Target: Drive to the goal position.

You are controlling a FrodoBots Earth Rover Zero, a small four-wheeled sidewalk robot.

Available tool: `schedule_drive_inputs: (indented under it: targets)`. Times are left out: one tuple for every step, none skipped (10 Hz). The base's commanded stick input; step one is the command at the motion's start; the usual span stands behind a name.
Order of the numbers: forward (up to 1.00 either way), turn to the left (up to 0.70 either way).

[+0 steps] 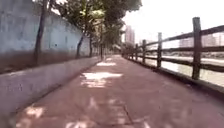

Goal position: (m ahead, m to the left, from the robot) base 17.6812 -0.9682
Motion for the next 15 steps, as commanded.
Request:
schedule_drive_inputs:
  targets:
    - [0.7, 0.0]
    - [0.7, 0.0]
    - [0.7, 0.0]
    - [0.7, 0.0]
    - [0.7, 0.0]
    - [0.7, 0.0]
    - [0.7, 0.0]
    - [0.7, 0.0]
    - [0.7, 0.0]
    - [0.7, 0.0]
    - [0.7, 0.0]
    - [0.7, 0.0]
    - [0.7, 0.0]
    - [0.7, 0.0]
    - [0.7, 0.0]
